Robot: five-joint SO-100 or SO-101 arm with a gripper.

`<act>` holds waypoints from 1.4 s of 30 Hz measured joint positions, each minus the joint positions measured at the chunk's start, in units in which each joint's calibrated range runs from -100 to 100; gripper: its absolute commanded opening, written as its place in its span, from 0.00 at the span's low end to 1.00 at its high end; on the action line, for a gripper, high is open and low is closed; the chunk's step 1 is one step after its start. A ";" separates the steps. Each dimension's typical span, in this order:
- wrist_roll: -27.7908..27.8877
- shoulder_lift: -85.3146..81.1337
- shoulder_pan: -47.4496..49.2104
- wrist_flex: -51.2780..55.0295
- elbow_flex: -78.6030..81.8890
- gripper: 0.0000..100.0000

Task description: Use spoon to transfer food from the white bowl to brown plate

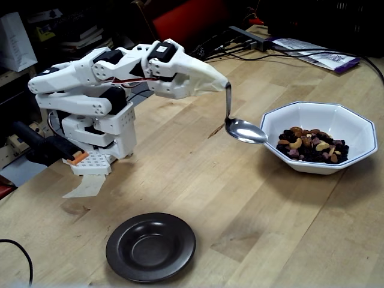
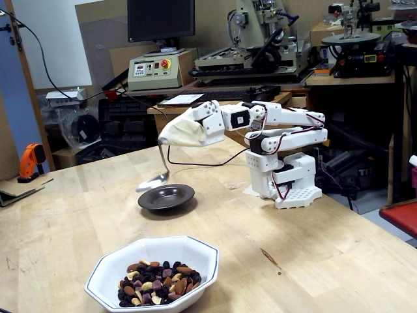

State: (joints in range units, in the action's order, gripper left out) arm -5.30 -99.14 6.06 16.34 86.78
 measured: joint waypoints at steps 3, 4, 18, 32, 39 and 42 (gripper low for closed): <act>0.00 0.00 3.72 5.62 -0.08 0.04; 0.00 0.00 4.89 7.55 -0.67 0.04; 0.00 3.09 12.48 16.86 -16.58 0.04; -0.05 30.14 18.61 16.86 -30.72 0.04; -0.05 37.78 21.24 16.86 -35.35 0.04; -0.05 40.70 21.24 16.86 -36.11 0.04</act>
State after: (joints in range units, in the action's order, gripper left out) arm -5.35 -58.44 27.30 33.20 50.67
